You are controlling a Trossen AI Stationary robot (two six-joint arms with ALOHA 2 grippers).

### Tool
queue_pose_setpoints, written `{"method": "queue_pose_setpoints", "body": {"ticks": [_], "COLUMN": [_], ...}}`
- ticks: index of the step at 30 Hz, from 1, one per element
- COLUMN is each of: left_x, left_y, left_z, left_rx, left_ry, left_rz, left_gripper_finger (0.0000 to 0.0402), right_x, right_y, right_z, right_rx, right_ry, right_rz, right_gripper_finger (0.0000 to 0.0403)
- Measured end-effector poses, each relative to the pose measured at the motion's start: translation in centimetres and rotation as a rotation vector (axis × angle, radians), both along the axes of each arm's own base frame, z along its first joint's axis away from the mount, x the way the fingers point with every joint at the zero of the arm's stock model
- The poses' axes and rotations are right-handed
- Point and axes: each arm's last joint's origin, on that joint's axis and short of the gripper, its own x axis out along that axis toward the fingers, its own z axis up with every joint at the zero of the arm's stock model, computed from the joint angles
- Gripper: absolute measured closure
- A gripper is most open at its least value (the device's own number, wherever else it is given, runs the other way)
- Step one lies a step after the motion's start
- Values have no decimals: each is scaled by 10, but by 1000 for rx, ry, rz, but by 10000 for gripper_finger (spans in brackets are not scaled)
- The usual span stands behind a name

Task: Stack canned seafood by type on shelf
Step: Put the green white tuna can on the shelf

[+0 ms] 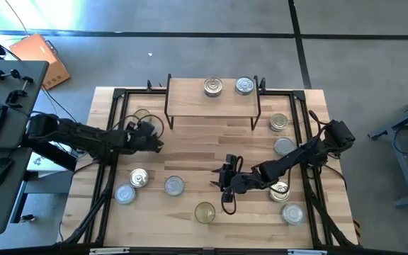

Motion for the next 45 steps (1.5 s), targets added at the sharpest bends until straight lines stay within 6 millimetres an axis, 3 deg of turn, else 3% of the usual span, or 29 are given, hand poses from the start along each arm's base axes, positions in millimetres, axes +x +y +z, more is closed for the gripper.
{"method": "queue_pose_setpoints", "body": {"ticks": [5,9,17,26,33,41,45], "left_x": [-2,-1,9,28,38,36,29], "left_y": [12,13,-8,-62,-87,-106,-111], "left_z": [-1,-1,0,10,25,36,37], "left_rx": [-63,-107,-293,-430,-320,-98,-61], "left_ry": [59,64,-17,-235,-388,-133,46], "left_rz": [-35,-77,-282,-690,-767,-1057,-1116], "left_gripper_finger": [251,287,395,401,401,400,372], "right_x": [0,0,-2,-7,-6,0,1], "right_y": [0,0,4,17,15,3,-1], "right_z": [0,0,0,0,1,1,1], "right_rx": [0,4,6,-30,-26,-15,-3], "right_ry": [0,0,-1,6,-4,-3,-5], "right_rz": [0,-3,8,75,69,43,27], "right_gripper_finger": [226,226,226,226,226,226,226]}}
